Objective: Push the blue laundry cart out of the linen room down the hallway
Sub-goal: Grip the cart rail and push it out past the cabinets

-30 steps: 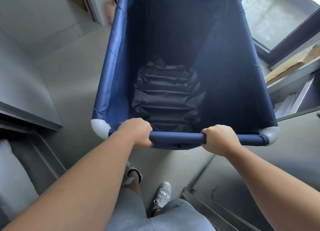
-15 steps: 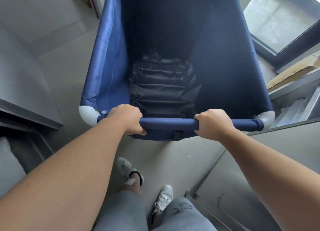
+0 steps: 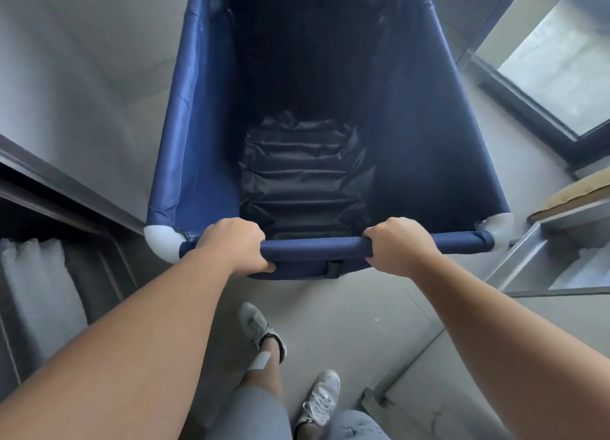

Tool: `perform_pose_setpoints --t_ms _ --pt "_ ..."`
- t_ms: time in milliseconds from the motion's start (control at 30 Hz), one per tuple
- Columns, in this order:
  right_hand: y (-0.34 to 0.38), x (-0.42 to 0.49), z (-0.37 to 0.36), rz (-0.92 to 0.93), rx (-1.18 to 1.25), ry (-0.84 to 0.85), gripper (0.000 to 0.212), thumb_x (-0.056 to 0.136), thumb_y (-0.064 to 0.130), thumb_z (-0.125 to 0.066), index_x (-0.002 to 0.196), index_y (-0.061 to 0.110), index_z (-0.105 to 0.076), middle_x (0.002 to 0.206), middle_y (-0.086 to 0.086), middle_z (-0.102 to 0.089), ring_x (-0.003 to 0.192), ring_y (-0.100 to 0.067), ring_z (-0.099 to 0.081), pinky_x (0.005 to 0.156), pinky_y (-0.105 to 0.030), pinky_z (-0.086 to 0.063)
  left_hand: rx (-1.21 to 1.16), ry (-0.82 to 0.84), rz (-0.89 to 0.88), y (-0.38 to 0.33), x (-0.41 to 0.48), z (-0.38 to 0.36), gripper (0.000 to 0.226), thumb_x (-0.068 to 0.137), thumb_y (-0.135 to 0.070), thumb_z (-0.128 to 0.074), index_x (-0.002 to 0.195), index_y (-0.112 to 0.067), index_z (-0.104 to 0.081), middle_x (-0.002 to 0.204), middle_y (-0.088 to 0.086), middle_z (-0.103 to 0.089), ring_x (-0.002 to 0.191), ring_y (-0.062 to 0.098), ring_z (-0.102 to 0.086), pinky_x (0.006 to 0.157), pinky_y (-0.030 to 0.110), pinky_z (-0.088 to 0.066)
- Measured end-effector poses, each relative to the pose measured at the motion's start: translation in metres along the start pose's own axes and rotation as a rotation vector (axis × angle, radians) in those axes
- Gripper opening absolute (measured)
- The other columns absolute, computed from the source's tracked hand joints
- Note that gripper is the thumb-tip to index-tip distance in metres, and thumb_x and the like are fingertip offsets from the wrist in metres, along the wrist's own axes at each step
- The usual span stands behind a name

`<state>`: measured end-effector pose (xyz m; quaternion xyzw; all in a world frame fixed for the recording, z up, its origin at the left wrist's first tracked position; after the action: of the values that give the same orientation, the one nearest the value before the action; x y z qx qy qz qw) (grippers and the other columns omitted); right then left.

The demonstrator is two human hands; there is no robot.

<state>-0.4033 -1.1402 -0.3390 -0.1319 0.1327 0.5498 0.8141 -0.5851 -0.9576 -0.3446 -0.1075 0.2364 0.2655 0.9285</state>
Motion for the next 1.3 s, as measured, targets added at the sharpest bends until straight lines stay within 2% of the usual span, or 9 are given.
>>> perform_pose_setpoints --t_ms 300,600,867,1167,1300 --pt "-0.023 0.016 0.01 -0.035 0.025 0.06 0.016 0.073 0.034 -0.064 0.089 0.032 -0.064 0.068 0.01 -0.053 0.063 -0.018 -0.051 0.055 -0.029 -0.036 0.004 -0.024 0.012 -0.011 0.021 0.01 0.04 0.064 -0.066 -0.062 0.061 -0.028 -0.05 0.068 -0.011 -0.054 0.068 0.019 -0.053 0.058 0.032 -0.036" --pt "-0.031 0.065 0.028 -0.003 0.035 0.028 0.015 0.076 0.029 -0.06 0.09 0.031 -0.064 0.068 0.009 -0.052 0.063 -0.019 -0.051 0.055 -0.029 -0.037 0.04 -0.031 0.034 0.013 0.061 0.039 0.037 0.066 -0.069 -0.06 0.066 -0.032 -0.054 0.071 -0.012 -0.057 0.071 0.018 -0.056 0.059 0.031 -0.037" --pt "-0.061 0.113 0.045 -0.055 0.022 0.014 0.015 0.079 0.03 -0.055 0.091 0.031 -0.065 0.069 0.009 -0.054 0.064 -0.019 -0.052 0.054 -0.029 -0.037 0.034 -0.039 0.024 0.017 0.109 0.068 0.035 0.069 -0.066 -0.061 0.074 -0.032 -0.059 0.07 -0.011 -0.055 0.068 0.017 -0.053 0.058 0.031 -0.036" --pt "-0.097 0.135 0.047 0.01 -0.042 0.021 0.011 0.081 0.035 -0.054 0.087 0.032 -0.062 0.061 0.012 -0.047 0.057 -0.016 -0.047 0.05 -0.027 -0.032 0.021 -0.027 0.069 -0.001 0.136 0.08 0.034 0.07 -0.065 -0.061 0.072 -0.031 -0.057 0.068 -0.012 -0.051 0.072 0.021 -0.052 0.06 0.031 -0.036" --pt "-0.12 0.139 0.045 0.074 -0.082 0.006 0.006 0.078 0.038 -0.052 0.077 0.033 -0.053 0.053 0.012 -0.037 0.051 -0.015 -0.042 0.045 -0.027 -0.022 0.013 -0.023 0.111 -0.019 0.143 0.081 0.036 0.069 -0.065 -0.061 0.067 -0.03 -0.053 0.068 -0.011 -0.052 0.07 0.021 -0.052 0.061 0.032 -0.037"
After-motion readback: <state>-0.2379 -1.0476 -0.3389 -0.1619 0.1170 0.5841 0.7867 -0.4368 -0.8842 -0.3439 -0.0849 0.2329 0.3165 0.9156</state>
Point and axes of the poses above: each hand's wrist, its own x-axis towards the middle knuckle, its own z-axis out of the back of the hand, y = z × x, the point moved 8 cm from there along x, towards the middle knuckle
